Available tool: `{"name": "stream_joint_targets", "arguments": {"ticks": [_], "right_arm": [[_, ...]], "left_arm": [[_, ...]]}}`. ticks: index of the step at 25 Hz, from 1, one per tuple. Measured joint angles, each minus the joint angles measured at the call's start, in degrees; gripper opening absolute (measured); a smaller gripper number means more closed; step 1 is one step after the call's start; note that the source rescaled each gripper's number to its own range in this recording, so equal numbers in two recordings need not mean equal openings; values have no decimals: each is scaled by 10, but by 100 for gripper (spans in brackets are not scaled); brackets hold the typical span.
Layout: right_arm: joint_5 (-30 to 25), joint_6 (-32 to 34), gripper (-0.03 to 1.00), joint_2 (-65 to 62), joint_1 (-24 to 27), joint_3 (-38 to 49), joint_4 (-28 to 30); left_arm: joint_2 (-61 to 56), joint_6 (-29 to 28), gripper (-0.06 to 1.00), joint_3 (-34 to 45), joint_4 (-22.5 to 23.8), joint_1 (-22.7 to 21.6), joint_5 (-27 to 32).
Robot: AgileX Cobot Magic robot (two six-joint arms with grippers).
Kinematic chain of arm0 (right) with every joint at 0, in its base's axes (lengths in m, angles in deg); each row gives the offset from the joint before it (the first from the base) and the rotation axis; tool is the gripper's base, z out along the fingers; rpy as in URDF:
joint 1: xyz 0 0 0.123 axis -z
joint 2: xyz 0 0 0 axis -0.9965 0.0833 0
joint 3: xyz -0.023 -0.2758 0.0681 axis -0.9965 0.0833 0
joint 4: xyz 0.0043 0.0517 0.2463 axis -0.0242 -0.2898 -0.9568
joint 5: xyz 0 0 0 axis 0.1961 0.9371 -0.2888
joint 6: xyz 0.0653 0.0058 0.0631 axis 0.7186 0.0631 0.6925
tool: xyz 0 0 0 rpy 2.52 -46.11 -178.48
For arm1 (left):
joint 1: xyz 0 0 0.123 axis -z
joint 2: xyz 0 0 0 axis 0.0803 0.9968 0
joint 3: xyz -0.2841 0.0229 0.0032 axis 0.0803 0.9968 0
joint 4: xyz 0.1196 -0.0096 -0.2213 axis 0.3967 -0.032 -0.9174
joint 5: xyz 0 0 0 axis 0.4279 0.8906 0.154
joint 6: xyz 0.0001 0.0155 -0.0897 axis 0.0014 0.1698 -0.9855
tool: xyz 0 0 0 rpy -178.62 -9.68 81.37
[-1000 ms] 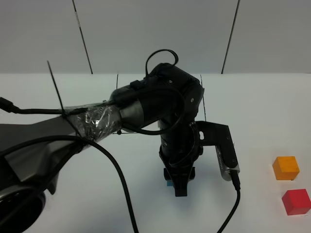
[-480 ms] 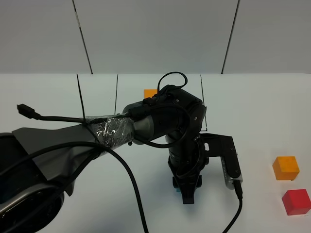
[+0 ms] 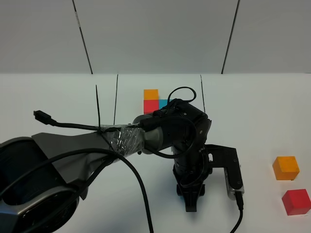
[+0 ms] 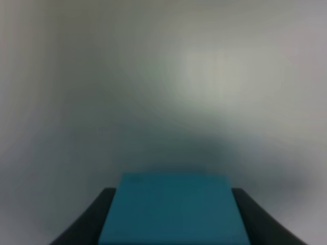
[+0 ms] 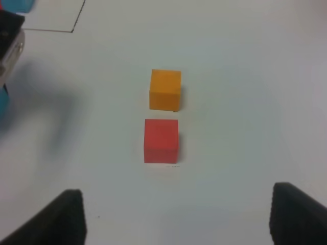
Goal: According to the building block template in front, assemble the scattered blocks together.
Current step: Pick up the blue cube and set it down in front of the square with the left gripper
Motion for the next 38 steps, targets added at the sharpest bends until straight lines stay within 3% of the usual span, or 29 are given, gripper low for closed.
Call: {"name": "stream_joint_targets", "arguments": {"ticks": [17, 31, 32, 34, 38], "right_arm": [[0, 0, 54, 0, 0, 0, 0], [0, 0, 54, 0, 0, 0, 0], [0, 0, 54, 0, 0, 0, 0], [0, 0, 54, 0, 0, 0, 0], [0, 0, 54, 0, 0, 0, 0]], "left_arm": [[13, -9, 0, 0, 15, 0, -9], [15, -9, 0, -1, 17, 0, 36], [15, -10, 2, -1, 17, 0, 39], [15, -17, 18, -1, 19, 0, 44], [10, -38, 72, -1, 39, 2, 49]]}}
